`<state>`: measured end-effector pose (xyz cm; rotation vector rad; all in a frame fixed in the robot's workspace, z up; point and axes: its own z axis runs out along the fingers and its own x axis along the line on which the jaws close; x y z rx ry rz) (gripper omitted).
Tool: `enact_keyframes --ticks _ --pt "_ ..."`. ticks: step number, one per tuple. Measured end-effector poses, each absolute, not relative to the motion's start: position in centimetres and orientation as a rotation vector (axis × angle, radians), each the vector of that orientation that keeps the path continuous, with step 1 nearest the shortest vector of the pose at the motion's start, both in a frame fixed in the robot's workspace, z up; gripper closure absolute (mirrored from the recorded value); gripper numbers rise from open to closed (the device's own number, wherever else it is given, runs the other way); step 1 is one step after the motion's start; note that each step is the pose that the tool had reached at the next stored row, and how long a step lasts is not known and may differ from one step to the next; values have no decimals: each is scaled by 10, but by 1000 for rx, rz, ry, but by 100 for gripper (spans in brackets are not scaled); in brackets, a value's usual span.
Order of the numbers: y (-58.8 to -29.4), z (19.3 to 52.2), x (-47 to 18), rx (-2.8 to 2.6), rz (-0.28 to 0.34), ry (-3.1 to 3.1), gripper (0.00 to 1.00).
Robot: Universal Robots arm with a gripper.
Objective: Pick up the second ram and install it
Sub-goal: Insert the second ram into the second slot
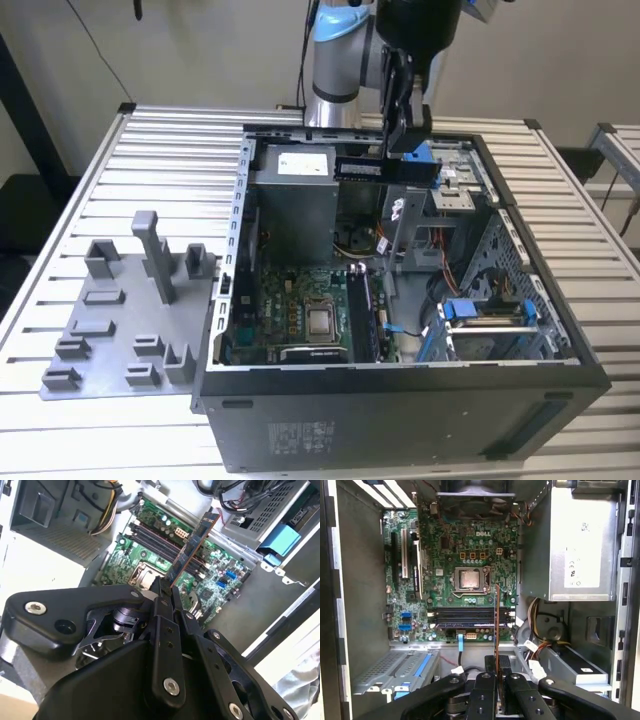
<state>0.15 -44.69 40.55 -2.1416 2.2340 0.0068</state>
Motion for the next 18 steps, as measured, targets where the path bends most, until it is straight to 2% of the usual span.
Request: enact_keyframes --ticks 18 --pt "-447 405 1 -1839 -2 2489 86"
